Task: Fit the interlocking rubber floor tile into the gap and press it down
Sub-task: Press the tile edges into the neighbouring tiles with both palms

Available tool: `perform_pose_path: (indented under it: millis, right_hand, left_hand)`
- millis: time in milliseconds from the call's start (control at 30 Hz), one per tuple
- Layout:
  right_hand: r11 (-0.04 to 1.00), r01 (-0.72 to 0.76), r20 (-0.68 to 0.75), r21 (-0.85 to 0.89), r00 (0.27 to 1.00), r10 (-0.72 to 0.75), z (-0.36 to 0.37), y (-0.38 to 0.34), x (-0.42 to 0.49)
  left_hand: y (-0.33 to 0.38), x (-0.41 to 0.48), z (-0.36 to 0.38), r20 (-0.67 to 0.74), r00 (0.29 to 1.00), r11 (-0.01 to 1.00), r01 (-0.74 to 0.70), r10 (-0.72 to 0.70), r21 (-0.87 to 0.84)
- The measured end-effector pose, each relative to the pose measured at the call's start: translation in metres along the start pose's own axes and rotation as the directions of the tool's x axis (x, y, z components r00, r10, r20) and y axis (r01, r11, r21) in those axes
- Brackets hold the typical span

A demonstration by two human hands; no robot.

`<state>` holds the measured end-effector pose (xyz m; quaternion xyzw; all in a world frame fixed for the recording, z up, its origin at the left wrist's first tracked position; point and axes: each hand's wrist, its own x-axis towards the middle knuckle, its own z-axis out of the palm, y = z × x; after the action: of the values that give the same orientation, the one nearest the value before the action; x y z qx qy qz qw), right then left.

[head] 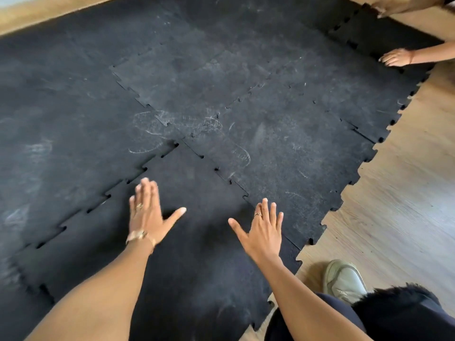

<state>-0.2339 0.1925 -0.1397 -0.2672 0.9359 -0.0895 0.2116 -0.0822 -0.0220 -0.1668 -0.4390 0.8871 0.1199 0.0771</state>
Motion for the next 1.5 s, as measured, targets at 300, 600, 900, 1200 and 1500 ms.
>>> perform_pose_path:
  millis: [300, 600, 900, 1200, 1500]
  right_hand:
    - [0.847, 0.527, -0.16, -0.065, 0.833, -0.53, 0.004, -0.068, 0.159]
    - [0.679, 0.675, 0.021, -0.287, 0.713, -0.7, 0.028, -0.066, 0.188]
    - [0.568, 0.811, -0.226, -0.141, 0.533, -0.816, 0.01, -0.139, 0.209]
    - [0.519, 0.792, 0.117, -0.321, 0.577, -0.808, 0.031, -0.138, 0.232]
    - [0.57, 0.759, 0.005, -0.314, 0.602, -0.799, 0.031, -0.202, 0.24]
  left_hand:
    - [-0.022, -0.011, 0.045, -0.194, 0.946, 0.965, 0.262, -0.258, -0.008]
    - [-0.025, -0.012, 0.046, -0.16, 0.954, 0.967, 0.255, -0.252, 0.001]
    - [-0.027, -0.008, 0.046, -0.158, 0.953, 0.964, 0.264, -0.259, 0.013]
    - [-0.025, -0.007, 0.038, -0.074, 0.956, 0.959, 0.284, -0.283, 0.01]
    - [-0.027, -0.009, 0.041, -0.063, 0.959, 0.961, 0.277, -0.277, -0.019]
